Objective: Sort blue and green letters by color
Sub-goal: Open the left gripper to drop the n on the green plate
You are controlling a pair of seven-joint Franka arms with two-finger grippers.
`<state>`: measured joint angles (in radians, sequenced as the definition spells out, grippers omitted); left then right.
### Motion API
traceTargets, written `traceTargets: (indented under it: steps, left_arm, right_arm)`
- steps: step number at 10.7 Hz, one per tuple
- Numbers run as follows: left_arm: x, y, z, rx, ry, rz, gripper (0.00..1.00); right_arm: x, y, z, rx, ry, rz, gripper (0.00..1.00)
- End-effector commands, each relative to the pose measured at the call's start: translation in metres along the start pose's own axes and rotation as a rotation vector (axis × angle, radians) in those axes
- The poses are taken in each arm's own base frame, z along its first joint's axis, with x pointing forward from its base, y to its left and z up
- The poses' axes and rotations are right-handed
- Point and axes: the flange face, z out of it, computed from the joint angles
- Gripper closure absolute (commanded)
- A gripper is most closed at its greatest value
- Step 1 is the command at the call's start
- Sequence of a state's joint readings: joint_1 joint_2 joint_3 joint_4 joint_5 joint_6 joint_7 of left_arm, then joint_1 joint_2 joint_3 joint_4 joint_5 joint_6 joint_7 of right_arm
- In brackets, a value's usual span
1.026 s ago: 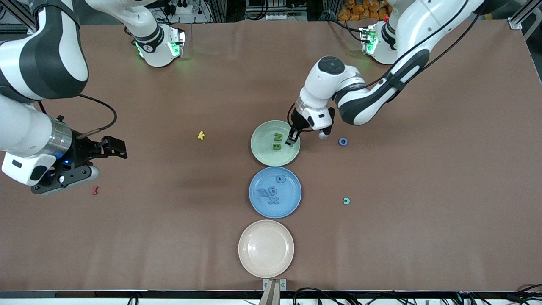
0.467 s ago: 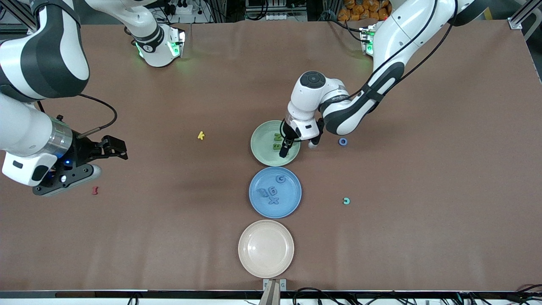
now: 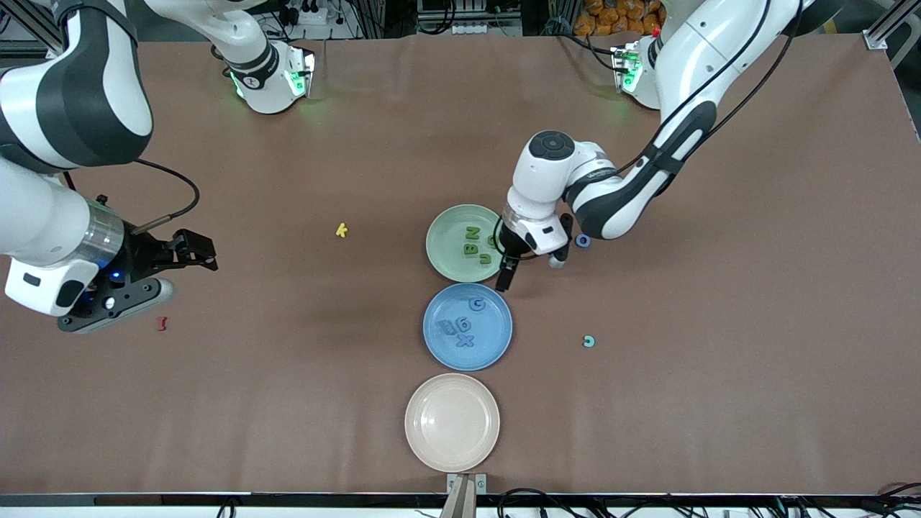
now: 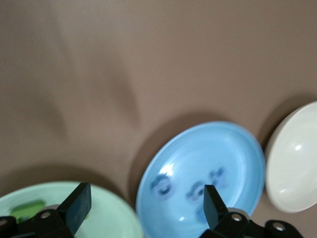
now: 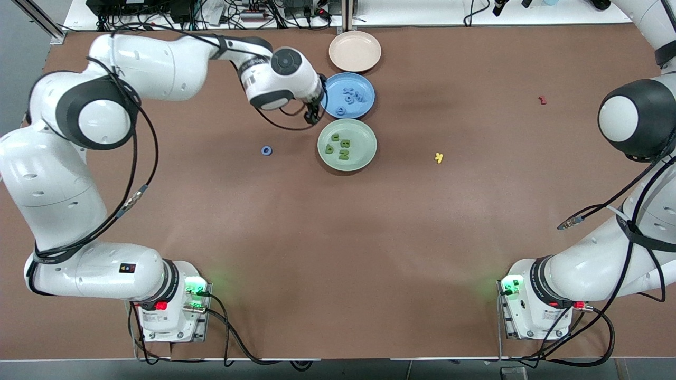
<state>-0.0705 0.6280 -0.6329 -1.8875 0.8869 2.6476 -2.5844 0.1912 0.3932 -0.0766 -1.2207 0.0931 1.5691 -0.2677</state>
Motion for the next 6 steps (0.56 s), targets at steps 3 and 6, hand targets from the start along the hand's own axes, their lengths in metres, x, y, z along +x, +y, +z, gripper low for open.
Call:
traceTargets:
  steps: [3,6]
  left_arm:
    - [0.062,0.06,-0.04,-0.101,0.105,-0.065,0.0]
    - [0.065,0.075,-0.061,-0.128,0.147,-0.006,0.0]
  right_arm:
    - [0.0,0.018,-0.013,-0.009,0.062,0.027,0.0]
    - [-0.007,0.017,-0.022,-0.097,0.046,0.068,0.0]
